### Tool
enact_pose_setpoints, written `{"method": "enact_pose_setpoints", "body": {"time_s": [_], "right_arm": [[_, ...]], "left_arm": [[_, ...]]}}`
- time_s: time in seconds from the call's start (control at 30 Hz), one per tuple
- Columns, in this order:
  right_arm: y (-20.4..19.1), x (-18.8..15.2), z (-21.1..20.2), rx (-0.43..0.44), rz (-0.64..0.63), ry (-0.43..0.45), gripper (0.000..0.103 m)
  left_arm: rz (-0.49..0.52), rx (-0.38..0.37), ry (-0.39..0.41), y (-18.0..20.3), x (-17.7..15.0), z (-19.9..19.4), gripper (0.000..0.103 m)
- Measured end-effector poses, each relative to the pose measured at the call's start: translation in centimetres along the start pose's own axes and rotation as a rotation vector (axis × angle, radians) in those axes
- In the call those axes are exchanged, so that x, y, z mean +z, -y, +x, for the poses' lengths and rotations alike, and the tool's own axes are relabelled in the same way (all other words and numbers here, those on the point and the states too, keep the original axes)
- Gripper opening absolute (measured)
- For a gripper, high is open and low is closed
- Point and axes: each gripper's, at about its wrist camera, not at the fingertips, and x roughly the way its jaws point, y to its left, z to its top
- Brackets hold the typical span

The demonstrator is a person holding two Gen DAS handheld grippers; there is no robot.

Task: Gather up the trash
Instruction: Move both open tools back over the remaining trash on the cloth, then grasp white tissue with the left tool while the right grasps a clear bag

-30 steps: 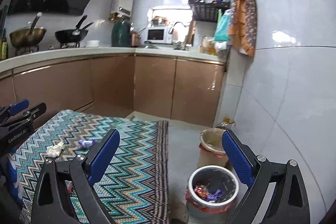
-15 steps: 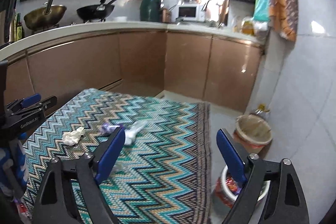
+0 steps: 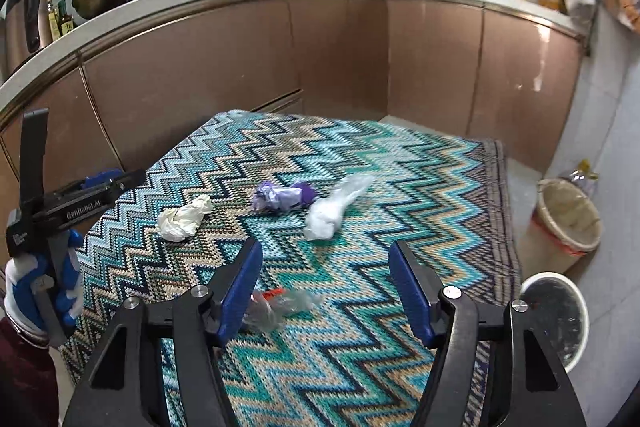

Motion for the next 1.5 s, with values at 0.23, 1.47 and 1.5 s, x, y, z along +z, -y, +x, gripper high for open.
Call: {"method": "enact_pose_setpoints", "body": {"time_s": [0.23, 1.47, 1.5], "right_arm": [[0.3, 0.7, 3.5, 0.071, 0.029, -0.049, 0.058], [-1.0, -4.2, -3.6, 0.219, 0.012, 0.001, 0.001], [-1.0, -4.4, -4.3, 0.216, 0.012, 0.013, 0.001]], "left_arm": [[0.023, -0.054, -0.092, 1.2, -1.3, 3.5, 0.063], [0.045, -0.093, -0.021, 3.4, -2.0, -2.0, 0.014], [0.047, -0.096, -0.011, 3.6, -1.9, -2.7, 0.014]]}}
